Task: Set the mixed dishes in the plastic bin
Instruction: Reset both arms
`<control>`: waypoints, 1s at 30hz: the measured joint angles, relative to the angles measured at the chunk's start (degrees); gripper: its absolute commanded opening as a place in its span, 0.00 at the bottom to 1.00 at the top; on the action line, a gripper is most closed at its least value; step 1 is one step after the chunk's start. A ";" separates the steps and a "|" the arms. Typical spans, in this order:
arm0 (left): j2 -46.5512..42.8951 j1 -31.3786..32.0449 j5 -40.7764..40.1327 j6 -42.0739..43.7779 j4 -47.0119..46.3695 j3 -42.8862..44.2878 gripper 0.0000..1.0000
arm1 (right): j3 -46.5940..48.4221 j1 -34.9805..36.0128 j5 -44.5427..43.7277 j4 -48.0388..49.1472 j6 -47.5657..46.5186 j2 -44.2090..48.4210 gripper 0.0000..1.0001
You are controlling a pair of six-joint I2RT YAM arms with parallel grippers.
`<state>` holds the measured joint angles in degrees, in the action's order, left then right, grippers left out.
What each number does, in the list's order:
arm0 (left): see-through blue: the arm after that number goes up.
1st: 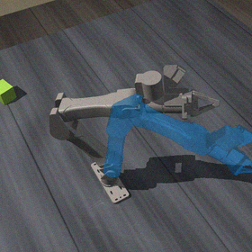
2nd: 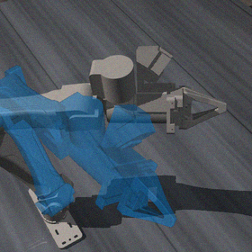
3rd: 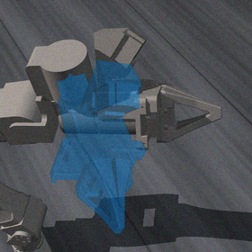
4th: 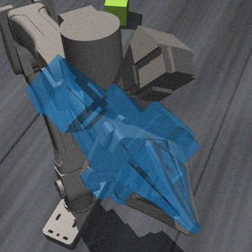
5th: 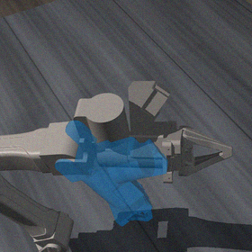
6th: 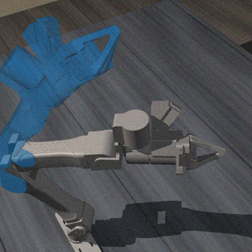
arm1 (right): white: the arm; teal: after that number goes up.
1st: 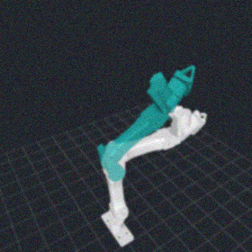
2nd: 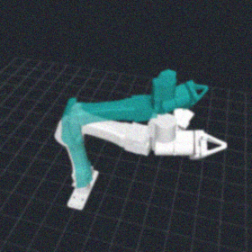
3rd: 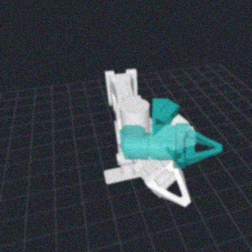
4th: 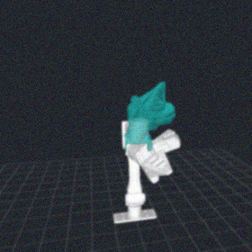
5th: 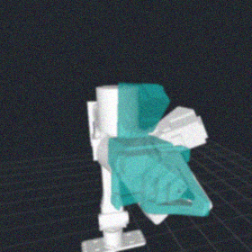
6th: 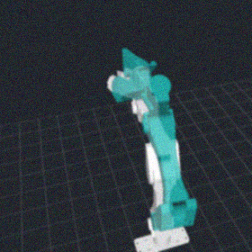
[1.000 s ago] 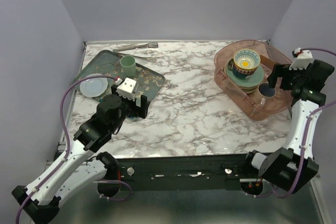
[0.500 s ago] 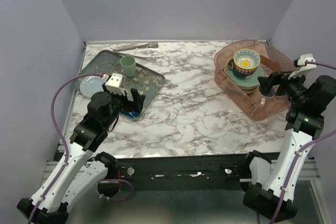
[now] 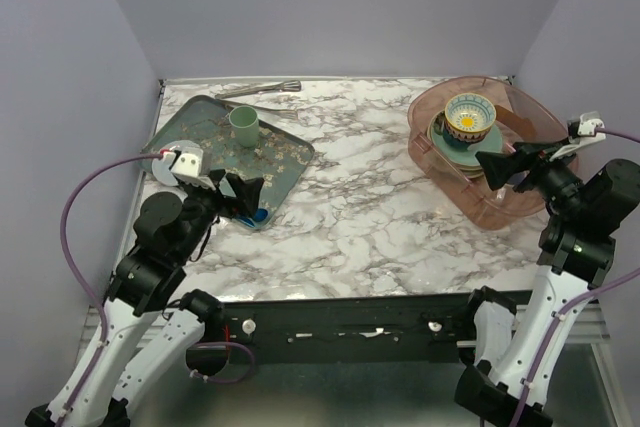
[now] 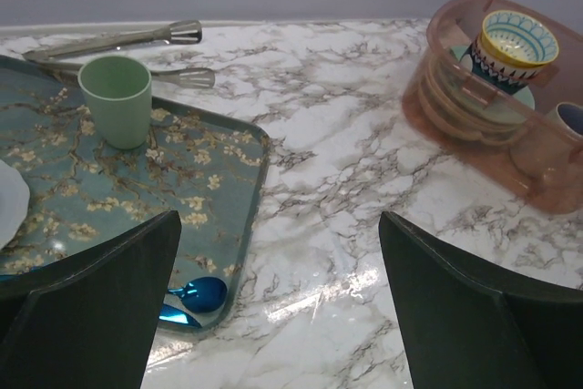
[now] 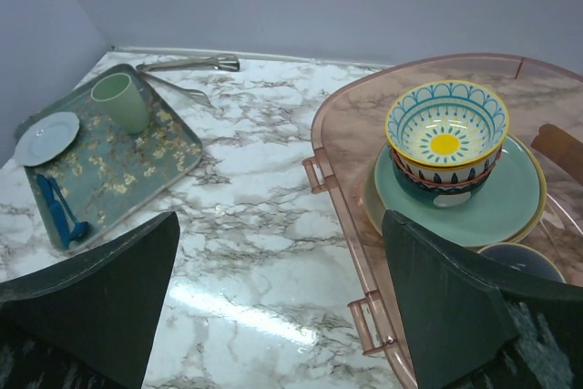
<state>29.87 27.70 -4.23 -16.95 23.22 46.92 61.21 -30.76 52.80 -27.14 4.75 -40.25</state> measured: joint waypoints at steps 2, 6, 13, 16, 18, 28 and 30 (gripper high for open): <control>-1.90 0.00 -0.83 0.00 0.52 0.63 0.99 | 0.00 0.00 -0.11 0.02 0.87 0.83 1.00; -4.50 0.00 -2.58 0.00 1.57 1.36 0.99 | 0.00 0.00 -1.27 0.04 1.68 3.15 1.00; -6.69 0.00 -5.05 -0.02 3.15 1.36 0.99 | 0.00 0.00 -3.67 -0.57 1.11 4.55 1.00; -6.88 0.00 -5.66 -0.04 3.45 1.36 0.99 | 0.00 0.00 -4.37 -1.42 0.76 4.70 1.00; -7.06 0.00 -6.05 -0.07 3.91 1.36 0.99 | 0.00 0.00 -4.83 -2.05 0.59 5.14 1.00; -8.31 0.00 -7.61 -0.02 5.60 1.36 0.99 | 0.02 0.00 -5.64 -2.80 -0.17 5.77 1.00; -8.61 0.00 -7.74 -0.02 5.60 1.36 0.99 | 0.02 0.00 -5.92 -2.80 -0.28 5.70 1.00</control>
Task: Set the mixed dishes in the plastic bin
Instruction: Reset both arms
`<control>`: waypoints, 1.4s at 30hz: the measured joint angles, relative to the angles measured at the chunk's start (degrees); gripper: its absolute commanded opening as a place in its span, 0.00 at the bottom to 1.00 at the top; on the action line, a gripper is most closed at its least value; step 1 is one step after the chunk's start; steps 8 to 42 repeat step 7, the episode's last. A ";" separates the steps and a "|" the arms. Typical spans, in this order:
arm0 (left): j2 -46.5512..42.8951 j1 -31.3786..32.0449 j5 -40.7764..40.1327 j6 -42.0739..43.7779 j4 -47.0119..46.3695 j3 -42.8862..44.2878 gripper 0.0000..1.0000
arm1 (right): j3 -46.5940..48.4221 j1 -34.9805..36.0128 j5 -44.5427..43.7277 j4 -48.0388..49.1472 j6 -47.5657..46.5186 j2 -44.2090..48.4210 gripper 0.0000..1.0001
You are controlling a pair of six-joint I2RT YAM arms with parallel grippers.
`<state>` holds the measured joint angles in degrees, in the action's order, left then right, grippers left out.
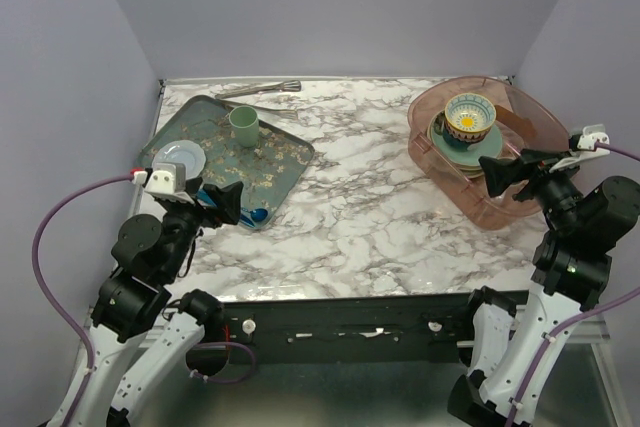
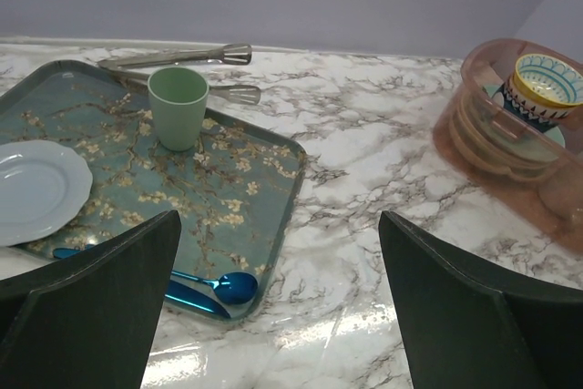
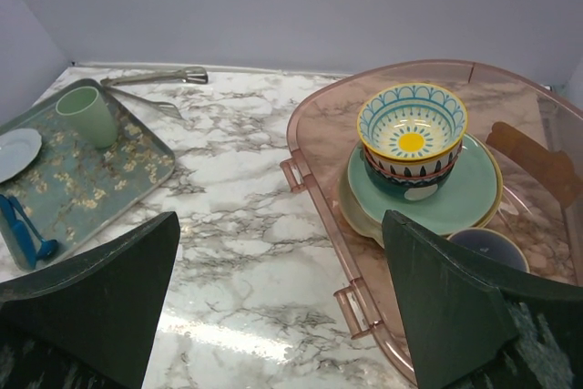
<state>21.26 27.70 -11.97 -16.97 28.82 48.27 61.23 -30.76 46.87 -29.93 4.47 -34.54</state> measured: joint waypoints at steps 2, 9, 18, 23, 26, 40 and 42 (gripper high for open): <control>-0.22 0.00 -0.02 0.00 -0.04 0.00 0.99 | 0.02 0.00 -0.22 0.00 -0.02 -0.02 1.00; -0.26 0.00 -0.04 0.02 -0.13 -0.02 0.99 | 0.57 0.00 -0.74 -0.04 -0.22 -0.22 1.00; -0.26 0.00 -0.04 0.02 -0.13 -0.02 0.99 | 0.57 0.00 -0.74 -0.04 -0.22 -0.22 1.00; -0.26 0.00 -0.04 0.02 -0.13 -0.02 0.99 | 0.57 0.00 -0.74 -0.04 -0.22 -0.22 1.00; -0.26 0.00 -0.04 0.02 -0.13 -0.02 0.99 | 0.57 0.00 -0.74 -0.04 -0.22 -0.22 1.00; -0.26 0.00 -0.04 0.02 -0.13 -0.02 0.99 | 0.57 0.00 -0.74 -0.04 -0.22 -0.22 1.00; -0.26 0.00 -0.04 0.02 -0.13 -0.02 0.99 | 0.57 0.00 -0.74 -0.04 -0.22 -0.22 1.00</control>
